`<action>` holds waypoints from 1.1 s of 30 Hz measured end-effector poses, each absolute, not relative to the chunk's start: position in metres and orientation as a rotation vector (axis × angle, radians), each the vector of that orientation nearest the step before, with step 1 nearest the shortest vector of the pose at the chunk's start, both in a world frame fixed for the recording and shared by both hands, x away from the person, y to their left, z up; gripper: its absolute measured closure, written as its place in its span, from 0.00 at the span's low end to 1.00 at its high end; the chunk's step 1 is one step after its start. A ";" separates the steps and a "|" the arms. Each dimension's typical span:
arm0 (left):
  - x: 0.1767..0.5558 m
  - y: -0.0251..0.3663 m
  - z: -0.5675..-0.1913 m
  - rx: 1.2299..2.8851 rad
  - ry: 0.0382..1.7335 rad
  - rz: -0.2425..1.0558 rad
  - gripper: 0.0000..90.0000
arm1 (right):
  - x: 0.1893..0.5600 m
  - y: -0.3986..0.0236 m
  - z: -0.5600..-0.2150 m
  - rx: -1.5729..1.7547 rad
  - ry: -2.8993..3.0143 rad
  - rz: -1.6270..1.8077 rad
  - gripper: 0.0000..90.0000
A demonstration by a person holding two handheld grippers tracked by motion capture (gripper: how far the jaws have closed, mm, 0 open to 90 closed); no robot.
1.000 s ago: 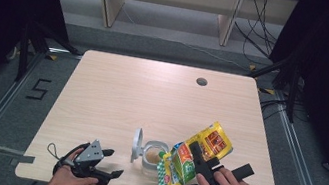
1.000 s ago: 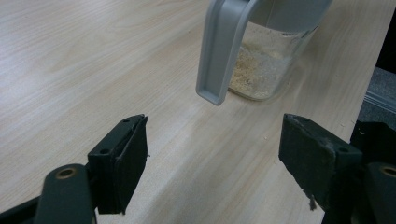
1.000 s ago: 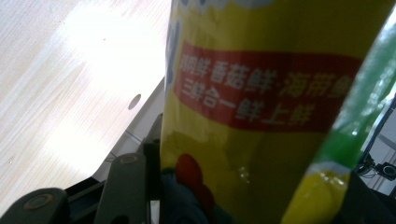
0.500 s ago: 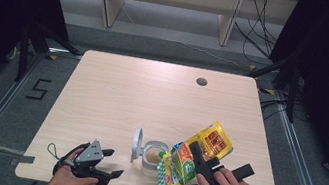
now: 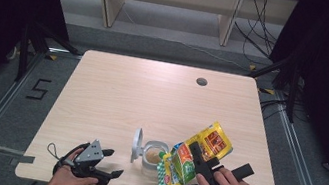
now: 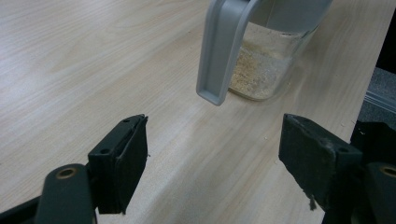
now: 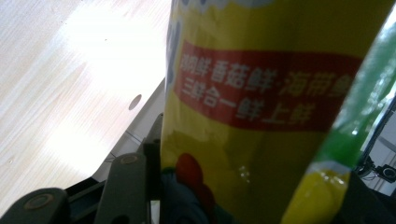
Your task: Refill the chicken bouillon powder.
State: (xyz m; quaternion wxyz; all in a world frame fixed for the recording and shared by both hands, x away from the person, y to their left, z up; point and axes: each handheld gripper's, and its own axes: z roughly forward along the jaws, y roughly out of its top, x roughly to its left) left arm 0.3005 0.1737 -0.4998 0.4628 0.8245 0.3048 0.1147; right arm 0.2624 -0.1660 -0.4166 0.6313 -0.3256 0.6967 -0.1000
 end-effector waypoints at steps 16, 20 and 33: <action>0.301 0.172 -0.501 2.009 0.748 0.276 0.26 | 0.261 -0.166 -0.414 -0.750 1.591 -0.232 0.58; 0.301 0.172 -0.501 2.009 0.749 0.276 0.26 | 0.260 -0.165 -0.414 -0.752 1.587 -0.227 0.58; 0.301 0.174 -0.500 2.033 0.748 0.287 0.26 | 0.261 -0.166 -0.413 -0.757 1.598 -0.235 0.58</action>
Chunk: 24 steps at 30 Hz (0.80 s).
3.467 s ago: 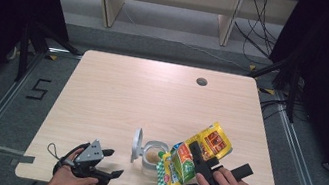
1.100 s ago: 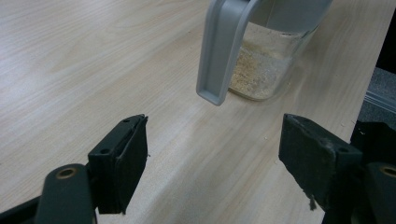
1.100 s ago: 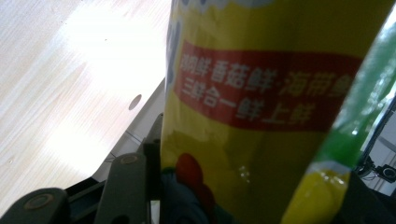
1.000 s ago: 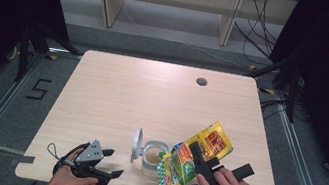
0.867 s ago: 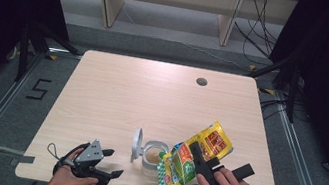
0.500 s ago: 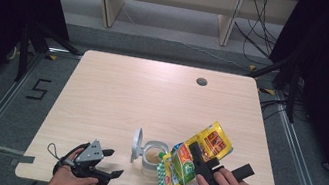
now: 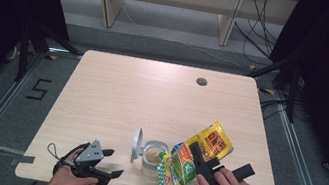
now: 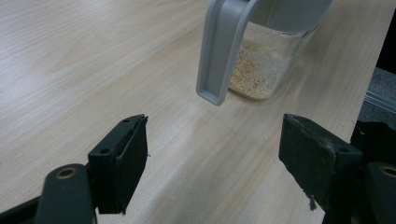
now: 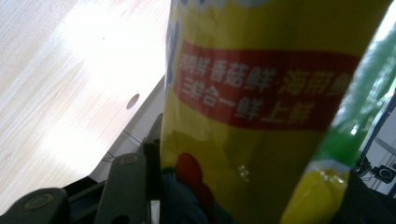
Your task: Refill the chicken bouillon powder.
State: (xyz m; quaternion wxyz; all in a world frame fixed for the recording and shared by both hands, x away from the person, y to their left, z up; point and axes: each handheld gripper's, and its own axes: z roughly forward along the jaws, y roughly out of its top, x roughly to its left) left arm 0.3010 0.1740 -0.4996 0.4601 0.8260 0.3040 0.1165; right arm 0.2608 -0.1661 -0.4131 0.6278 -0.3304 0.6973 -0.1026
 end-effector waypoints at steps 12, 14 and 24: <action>0.301 0.174 -0.500 2.028 0.751 0.282 0.26 | 0.260 -0.167 -0.412 -0.754 1.596 -0.238 0.58; 0.301 0.174 -0.500 2.033 0.751 0.288 0.26 | 0.260 -0.168 -0.412 -0.752 1.584 -0.237 0.58; 0.301 0.174 -0.500 2.033 0.745 0.289 0.26 | 0.260 -0.169 -0.411 -0.751 1.591 -0.240 0.59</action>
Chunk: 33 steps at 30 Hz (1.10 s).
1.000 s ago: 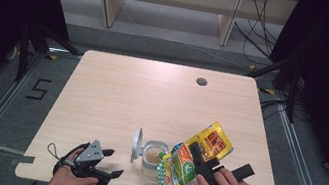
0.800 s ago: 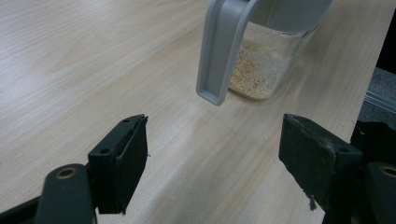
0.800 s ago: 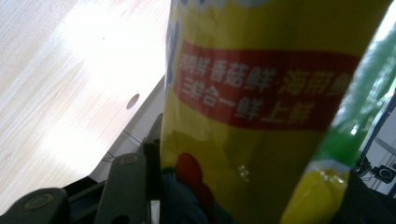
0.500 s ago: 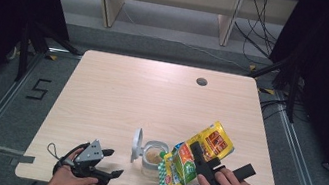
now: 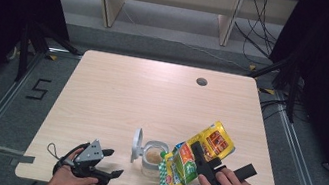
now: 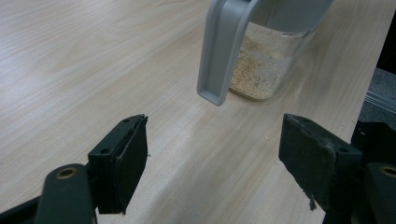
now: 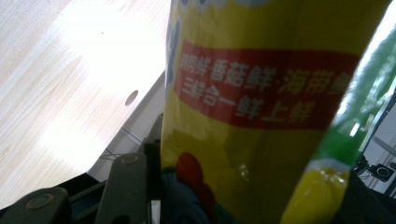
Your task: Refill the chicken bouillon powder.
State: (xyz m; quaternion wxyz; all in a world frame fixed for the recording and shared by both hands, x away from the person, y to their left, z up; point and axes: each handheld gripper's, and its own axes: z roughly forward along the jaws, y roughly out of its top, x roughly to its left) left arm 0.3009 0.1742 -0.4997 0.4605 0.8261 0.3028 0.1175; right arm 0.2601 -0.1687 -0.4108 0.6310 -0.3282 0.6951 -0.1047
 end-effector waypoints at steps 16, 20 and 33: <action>0.301 0.174 -0.499 2.039 0.748 0.291 0.26 | 0.260 -0.169 -0.410 -0.753 1.573 -0.243 0.60; 0.301 0.174 -0.499 2.026 0.752 0.284 0.26 | 0.259 -0.170 -0.410 -0.751 1.576 -0.241 0.60; 0.301 0.174 -0.499 2.027 0.748 0.286 0.26 | 0.259 -0.169 -0.410 -0.757 1.574 -0.241 0.60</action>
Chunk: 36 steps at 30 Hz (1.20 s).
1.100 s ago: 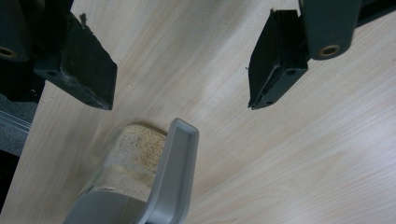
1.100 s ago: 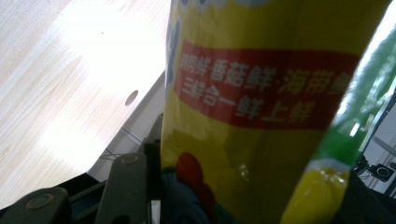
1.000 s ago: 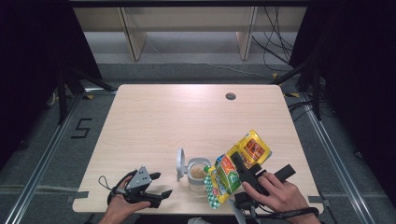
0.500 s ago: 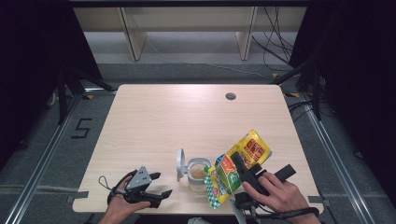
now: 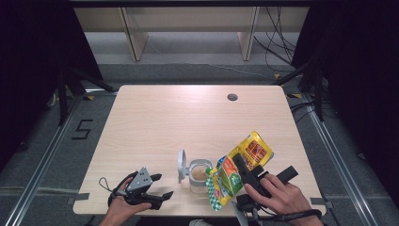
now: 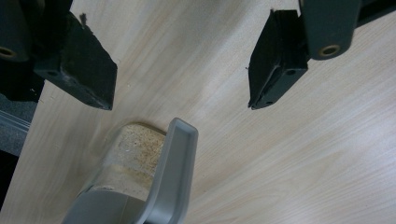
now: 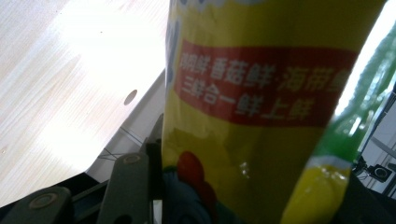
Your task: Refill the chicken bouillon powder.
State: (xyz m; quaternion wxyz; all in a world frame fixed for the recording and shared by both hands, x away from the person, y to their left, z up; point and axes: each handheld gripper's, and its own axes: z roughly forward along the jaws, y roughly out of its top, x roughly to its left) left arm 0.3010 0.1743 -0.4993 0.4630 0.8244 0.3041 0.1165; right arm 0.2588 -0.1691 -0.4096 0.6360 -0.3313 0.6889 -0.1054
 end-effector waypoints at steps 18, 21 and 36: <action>0.301 0.174 -0.500 2.015 0.752 0.281 0.26 | 0.259 -0.169 -0.411 -0.749 1.581 -0.218 0.60; 0.302 0.175 -0.499 2.048 0.742 0.299 0.26 | 0.258 -0.168 -0.410 -0.760 1.580 -0.238 0.60; 0.301 0.173 -0.500 2.013 0.753 0.281 0.26 | 0.258 -0.169 -0.409 -0.760 1.585 -0.226 0.62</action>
